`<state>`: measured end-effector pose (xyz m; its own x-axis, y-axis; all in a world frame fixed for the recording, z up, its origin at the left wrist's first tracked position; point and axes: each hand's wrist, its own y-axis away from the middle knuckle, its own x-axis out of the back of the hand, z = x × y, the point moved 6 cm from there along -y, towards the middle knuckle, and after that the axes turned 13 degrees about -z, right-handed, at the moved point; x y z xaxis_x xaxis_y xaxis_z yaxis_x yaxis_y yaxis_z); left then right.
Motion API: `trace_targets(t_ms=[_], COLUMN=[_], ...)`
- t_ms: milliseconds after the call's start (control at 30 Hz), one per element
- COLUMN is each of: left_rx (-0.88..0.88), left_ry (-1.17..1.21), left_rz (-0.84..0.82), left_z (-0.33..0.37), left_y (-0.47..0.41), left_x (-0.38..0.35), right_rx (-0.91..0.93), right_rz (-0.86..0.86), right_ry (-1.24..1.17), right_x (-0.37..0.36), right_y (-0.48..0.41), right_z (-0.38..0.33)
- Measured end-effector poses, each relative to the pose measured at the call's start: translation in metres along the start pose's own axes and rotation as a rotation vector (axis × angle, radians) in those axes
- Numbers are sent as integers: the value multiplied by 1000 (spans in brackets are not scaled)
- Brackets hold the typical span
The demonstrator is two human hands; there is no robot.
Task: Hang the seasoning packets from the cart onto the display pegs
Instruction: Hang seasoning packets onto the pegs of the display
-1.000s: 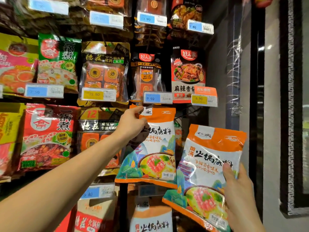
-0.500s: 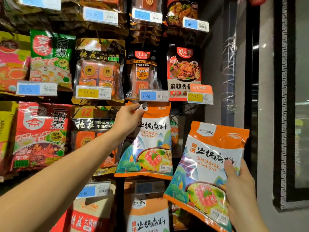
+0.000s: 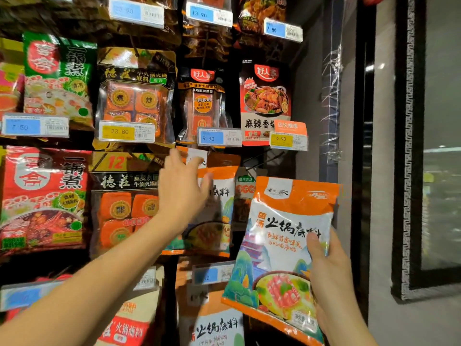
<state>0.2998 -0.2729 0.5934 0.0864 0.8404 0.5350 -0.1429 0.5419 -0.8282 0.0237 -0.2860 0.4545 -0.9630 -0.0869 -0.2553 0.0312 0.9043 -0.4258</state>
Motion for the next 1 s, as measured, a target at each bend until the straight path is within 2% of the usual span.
trace_targets(t_ms=[33,100,133,167,233,367,533,700,833,1000], left_rx=[-39,-33,-26,-39,-48,79,110,29,27,73], left_ry=[209,625,772,854,935,1157,1119,1023,957,891], left_rz=[-80,-397,-525,-578,-560,-490,-292,-318,-344,-292], left_z=[11,33,41,45,38,10,-25,-22,-19,-27], left_y=[16,45,56,62,65,66,47,17,-2,-13], left_x=[-3,-18,-28,-36,-45,-44,-19,0,2,1], right_rx=[2,14,21,27,54,94,102,114,104,79], right_rz=[-15,-48,-63,-73,-95,-111,-54,-22,39,33], right_ry=[-6,-12,-12,-8,-15,-30,18,66,55,-2], right_x=[-6,-20,-28,-34,-46,-55,-44,-19,-13,-12], right_y=[1,2,3,3,3,2,1,-7,-10,-8], right_z=[2,4,3,4,3,6,10,6,2,-7])
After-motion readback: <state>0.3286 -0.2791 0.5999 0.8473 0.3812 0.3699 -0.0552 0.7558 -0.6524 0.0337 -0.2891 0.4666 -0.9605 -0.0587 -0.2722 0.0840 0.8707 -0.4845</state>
